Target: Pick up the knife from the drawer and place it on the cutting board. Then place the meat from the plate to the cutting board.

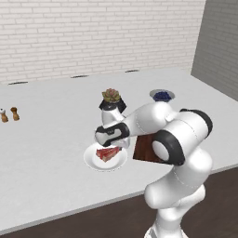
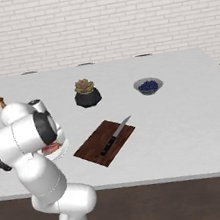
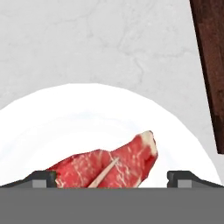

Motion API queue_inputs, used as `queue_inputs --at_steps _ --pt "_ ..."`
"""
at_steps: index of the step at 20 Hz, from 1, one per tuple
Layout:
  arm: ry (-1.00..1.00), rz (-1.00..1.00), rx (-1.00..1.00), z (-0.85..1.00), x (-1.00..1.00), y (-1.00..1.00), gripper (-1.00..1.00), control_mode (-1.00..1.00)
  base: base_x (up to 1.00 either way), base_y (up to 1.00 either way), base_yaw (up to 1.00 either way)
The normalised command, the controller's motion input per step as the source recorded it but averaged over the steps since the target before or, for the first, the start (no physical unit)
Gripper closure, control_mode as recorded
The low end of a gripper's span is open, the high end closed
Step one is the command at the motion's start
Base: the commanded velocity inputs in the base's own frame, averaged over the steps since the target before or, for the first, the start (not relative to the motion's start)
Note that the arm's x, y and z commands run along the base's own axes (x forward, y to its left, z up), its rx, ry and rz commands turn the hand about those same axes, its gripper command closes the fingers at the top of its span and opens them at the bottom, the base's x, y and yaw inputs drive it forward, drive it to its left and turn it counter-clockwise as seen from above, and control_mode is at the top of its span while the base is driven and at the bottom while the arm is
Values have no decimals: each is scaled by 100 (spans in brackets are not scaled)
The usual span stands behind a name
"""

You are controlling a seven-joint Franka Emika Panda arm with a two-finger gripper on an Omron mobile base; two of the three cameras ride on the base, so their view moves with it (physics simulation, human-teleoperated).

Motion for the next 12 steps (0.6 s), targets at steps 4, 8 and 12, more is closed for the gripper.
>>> queue_inputs --at_steps 4,8,12 --pt "0 -2 0 -15 11 0 -100 -100 0 0 0" --pt "0 -4 0 -18 25 0 -100 -100 0 0 0" --pt "0 -5 0 -18 32 6 -100 -100 0 0 0"
